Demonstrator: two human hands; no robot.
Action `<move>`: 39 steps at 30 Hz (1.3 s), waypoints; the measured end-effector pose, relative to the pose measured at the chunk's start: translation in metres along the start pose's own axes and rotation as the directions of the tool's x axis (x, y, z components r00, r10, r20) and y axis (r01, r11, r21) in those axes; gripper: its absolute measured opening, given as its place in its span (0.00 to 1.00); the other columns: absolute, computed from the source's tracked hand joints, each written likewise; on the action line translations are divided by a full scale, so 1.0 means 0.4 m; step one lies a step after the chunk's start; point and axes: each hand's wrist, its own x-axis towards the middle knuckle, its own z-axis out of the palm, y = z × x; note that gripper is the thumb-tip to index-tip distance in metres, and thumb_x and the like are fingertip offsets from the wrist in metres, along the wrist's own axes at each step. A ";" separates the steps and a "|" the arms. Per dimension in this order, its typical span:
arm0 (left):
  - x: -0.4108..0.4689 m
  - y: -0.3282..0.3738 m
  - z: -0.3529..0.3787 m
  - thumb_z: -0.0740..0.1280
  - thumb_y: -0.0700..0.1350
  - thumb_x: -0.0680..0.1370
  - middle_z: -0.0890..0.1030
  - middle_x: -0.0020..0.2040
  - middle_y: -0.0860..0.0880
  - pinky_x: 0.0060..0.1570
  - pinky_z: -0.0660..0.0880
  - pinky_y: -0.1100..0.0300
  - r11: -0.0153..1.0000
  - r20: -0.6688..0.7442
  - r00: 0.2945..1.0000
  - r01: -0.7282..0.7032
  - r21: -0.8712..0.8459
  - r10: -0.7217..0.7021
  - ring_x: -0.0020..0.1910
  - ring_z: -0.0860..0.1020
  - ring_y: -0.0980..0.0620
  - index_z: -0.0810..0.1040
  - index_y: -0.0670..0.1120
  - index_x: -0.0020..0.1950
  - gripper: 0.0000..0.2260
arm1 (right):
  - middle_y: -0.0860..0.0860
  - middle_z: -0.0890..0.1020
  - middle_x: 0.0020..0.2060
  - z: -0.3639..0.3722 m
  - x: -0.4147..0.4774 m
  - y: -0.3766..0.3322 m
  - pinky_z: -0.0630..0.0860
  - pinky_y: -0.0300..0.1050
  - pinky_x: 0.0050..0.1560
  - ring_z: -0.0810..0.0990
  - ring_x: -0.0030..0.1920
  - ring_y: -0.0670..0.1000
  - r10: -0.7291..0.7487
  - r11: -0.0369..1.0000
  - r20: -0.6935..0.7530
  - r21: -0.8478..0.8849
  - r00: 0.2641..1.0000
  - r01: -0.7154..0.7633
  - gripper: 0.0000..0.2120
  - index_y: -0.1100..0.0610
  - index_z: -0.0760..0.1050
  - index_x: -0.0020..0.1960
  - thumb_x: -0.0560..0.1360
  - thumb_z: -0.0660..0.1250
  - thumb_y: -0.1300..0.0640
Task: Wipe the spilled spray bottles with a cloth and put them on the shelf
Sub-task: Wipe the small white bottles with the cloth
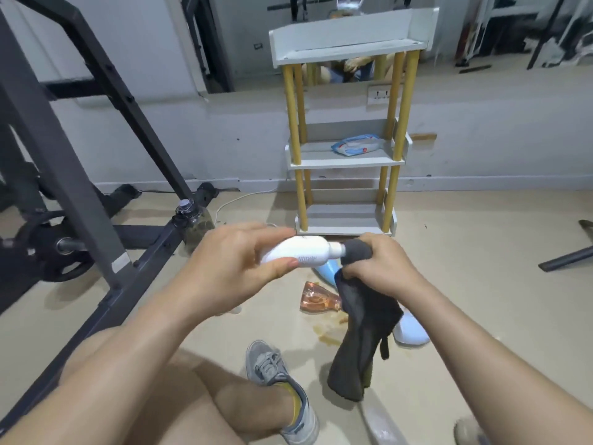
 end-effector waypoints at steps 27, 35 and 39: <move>0.065 -0.577 0.490 0.66 0.60 0.68 0.78 0.40 0.54 0.43 0.77 0.53 0.715 0.540 0.692 0.665 -0.218 -0.479 0.40 0.77 0.56 0.74 0.59 0.50 0.13 | 0.46 0.83 0.38 0.552 0.463 0.156 0.74 0.34 0.35 0.81 0.37 0.43 -0.013 0.860 0.384 0.476 0.923 -0.186 0.08 0.55 0.76 0.52 0.75 0.72 0.58; 0.087 -0.704 0.633 0.69 0.50 0.77 0.82 0.42 0.60 0.45 0.73 0.72 0.606 0.506 0.658 0.739 -0.294 -0.558 0.44 0.78 0.62 0.83 0.58 0.50 0.05 | 0.40 0.82 0.44 0.677 0.549 0.291 0.74 0.35 0.48 0.79 0.46 0.39 -0.090 0.979 0.696 0.193 0.713 -0.064 0.17 0.43 0.74 0.56 0.73 0.72 0.59; 0.057 -0.718 0.679 0.73 0.47 0.74 0.83 0.39 0.62 0.50 0.75 0.68 0.510 0.437 0.578 0.815 -0.273 -0.689 0.42 0.80 0.63 0.86 0.54 0.47 0.04 | 0.45 0.81 0.43 0.689 0.540 0.357 0.76 0.47 0.51 0.79 0.47 0.47 -0.022 0.995 0.743 0.083 0.668 -0.060 0.08 0.46 0.73 0.53 0.75 0.68 0.48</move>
